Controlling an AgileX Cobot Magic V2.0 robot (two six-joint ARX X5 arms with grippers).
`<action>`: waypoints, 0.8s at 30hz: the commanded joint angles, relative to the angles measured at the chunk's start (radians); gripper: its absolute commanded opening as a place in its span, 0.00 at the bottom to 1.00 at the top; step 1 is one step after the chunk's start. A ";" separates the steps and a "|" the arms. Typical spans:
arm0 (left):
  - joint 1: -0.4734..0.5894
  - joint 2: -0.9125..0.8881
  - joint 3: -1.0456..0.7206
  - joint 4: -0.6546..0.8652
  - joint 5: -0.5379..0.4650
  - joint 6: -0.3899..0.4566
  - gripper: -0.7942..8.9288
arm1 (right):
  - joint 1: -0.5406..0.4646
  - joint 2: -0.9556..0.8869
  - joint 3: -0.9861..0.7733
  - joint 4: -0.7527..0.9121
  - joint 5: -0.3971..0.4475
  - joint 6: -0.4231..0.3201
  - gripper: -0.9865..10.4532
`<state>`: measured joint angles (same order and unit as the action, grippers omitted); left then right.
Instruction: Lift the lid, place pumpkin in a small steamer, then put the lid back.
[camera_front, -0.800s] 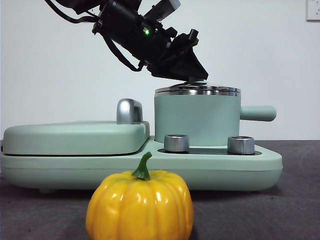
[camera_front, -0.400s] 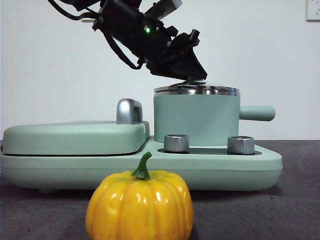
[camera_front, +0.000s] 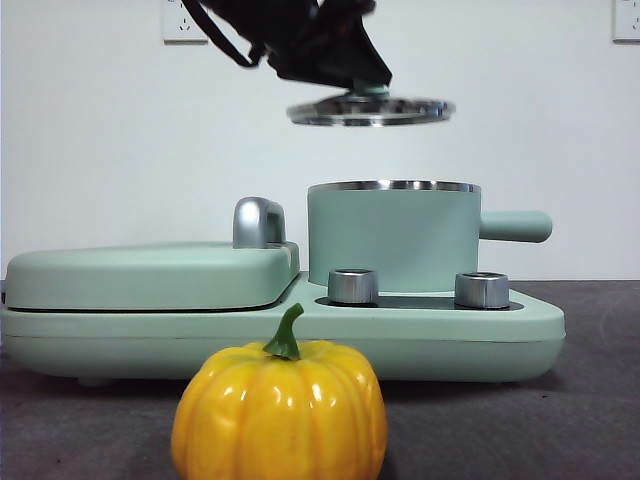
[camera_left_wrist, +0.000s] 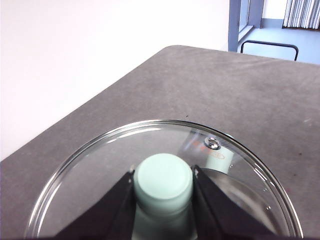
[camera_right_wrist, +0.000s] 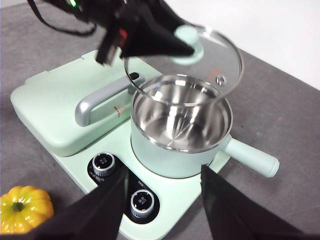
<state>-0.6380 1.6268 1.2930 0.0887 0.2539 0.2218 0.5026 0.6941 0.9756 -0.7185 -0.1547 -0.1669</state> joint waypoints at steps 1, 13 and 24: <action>-0.004 -0.049 0.024 -0.013 0.002 -0.064 0.09 | 0.004 0.005 0.018 -0.001 -0.001 0.012 0.29; 0.047 -0.246 0.024 -0.367 -0.038 -0.169 0.09 | 0.008 0.029 0.018 -0.047 -0.051 0.001 0.29; 0.063 -0.395 0.024 -0.584 -0.183 -0.186 0.09 | 0.147 0.204 0.018 -0.042 -0.135 -0.079 0.35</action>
<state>-0.5724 1.2434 1.2930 -0.5125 0.0757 0.0460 0.6319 0.8787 0.9756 -0.7708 -0.2874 -0.2161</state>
